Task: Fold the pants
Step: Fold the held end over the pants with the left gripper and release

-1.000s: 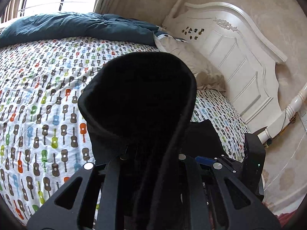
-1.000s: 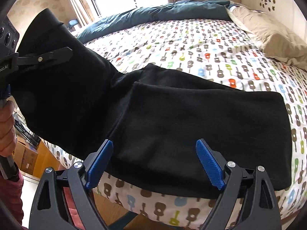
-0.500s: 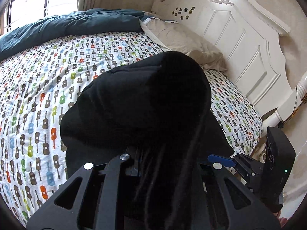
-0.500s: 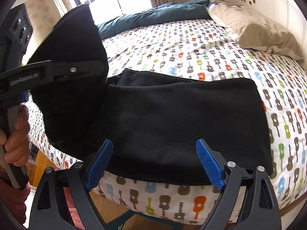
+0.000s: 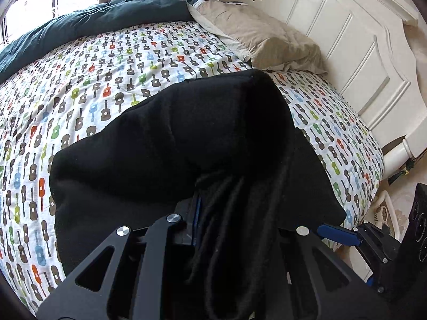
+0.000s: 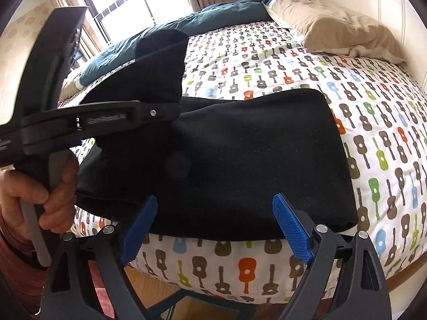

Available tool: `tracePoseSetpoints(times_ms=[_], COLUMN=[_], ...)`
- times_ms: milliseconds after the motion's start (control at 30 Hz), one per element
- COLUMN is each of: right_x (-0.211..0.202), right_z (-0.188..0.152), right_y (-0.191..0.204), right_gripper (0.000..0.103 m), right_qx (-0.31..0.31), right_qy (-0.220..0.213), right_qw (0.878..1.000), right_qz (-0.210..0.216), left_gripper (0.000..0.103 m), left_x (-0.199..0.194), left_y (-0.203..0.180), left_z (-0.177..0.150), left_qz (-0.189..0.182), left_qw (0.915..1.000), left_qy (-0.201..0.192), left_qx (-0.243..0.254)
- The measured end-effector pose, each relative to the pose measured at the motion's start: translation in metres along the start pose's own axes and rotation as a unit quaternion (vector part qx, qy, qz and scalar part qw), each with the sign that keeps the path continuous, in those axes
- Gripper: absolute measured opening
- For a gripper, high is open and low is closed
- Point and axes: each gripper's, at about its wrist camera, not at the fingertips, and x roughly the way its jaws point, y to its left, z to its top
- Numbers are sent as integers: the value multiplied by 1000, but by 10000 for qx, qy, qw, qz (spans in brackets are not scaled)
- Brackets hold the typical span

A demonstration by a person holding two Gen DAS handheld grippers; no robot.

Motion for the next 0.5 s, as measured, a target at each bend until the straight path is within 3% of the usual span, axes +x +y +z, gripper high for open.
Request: tracePoseSetpoints(times_ms=[500], right_x=[-9], right_z=[-8], right_y=[-15], right_gripper=[87], right_qx=[207], right_qy=[-2], right_qw=[9997], right_qz=[115], left_gripper=[14], left_x=[27], left_y=[-16], left_z=[-3], left_qz=[669], left_qw=[9977], left_qy=[77], left_qx=[-43])
